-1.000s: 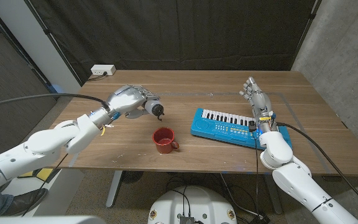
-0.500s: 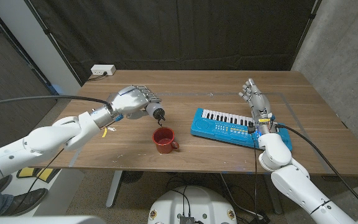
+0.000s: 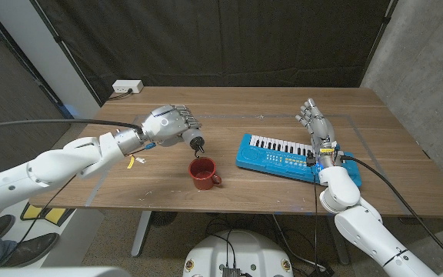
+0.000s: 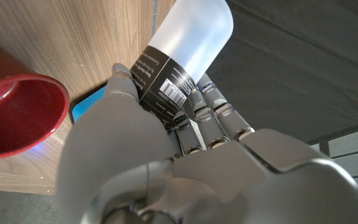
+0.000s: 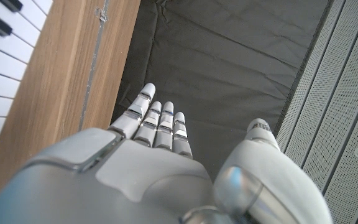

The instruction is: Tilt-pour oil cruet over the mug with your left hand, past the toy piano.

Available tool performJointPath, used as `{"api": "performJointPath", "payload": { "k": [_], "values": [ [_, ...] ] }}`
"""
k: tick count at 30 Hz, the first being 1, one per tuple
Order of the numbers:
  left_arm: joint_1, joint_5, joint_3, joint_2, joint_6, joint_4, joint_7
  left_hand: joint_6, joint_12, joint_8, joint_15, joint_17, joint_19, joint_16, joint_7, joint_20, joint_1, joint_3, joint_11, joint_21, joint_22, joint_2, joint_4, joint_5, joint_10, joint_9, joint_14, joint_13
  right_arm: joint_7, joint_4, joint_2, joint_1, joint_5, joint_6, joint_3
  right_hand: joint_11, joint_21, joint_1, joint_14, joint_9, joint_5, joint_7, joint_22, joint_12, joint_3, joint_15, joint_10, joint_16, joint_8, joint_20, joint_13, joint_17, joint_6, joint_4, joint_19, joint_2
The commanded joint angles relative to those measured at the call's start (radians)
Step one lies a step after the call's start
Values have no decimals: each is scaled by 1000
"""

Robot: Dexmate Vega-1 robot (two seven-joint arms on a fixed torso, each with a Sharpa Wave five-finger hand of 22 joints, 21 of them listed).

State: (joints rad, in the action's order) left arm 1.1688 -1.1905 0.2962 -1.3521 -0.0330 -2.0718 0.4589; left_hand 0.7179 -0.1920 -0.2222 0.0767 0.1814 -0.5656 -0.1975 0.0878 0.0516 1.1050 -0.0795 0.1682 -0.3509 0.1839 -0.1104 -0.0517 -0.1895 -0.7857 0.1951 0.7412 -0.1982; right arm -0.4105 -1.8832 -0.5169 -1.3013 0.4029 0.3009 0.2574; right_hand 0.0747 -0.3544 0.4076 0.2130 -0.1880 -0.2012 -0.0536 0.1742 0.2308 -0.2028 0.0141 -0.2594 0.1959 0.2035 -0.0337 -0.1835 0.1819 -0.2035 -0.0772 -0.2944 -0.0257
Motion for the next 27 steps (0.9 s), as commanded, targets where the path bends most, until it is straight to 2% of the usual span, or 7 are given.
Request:
{"api": "performJointPath", "payload": {
  "k": [1, 9, 27],
  "values": [
    [-26, -96, 11, -48, 28, -26, -23, 8, -10, -5, 122, 2, 2, 1, 4, 50, 2, -26, 11, 2, 2, 1, 22, -6, -12, 3, 11, -5, 9, 5, -3, 8, 11, -4, -2, 1, 3, 1, 7, -5, -2, 0, 4, -4, 2, -3, -8, -1, -1, -33, -5, 3, -9, -3, -8, 12],
    [-53, -150, 18, -76, 10, -50, -34, 23, -10, -9, 128, 2, 2, 0, 6, 62, 4, -27, 12, 4, 2, 3, 20, -7, -20, 3, 18, -5, 18, 20, 1, 22, 14, 5, 2, 1, 6, 1, 8, -5, -2, 0, 4, -5, 3, -3, -8, -1, -2, -33, -5, 3, -8, -4, -9, 11],
    [-120, -256, 39, -95, -43, -86, -122, 32, -8, -9, 130, 1, -1, 0, 11, 64, 6, -26, 20, 7, 2, 10, 17, -8, -27, 2, 26, -4, 43, 72, 15, 58, 33, 23, 21, 1, 12, 0, 8, -5, -2, -1, 4, -6, 4, -2, -9, -3, -3, -33, -5, 3, -9, -4, -12, 12]
  ]
}}
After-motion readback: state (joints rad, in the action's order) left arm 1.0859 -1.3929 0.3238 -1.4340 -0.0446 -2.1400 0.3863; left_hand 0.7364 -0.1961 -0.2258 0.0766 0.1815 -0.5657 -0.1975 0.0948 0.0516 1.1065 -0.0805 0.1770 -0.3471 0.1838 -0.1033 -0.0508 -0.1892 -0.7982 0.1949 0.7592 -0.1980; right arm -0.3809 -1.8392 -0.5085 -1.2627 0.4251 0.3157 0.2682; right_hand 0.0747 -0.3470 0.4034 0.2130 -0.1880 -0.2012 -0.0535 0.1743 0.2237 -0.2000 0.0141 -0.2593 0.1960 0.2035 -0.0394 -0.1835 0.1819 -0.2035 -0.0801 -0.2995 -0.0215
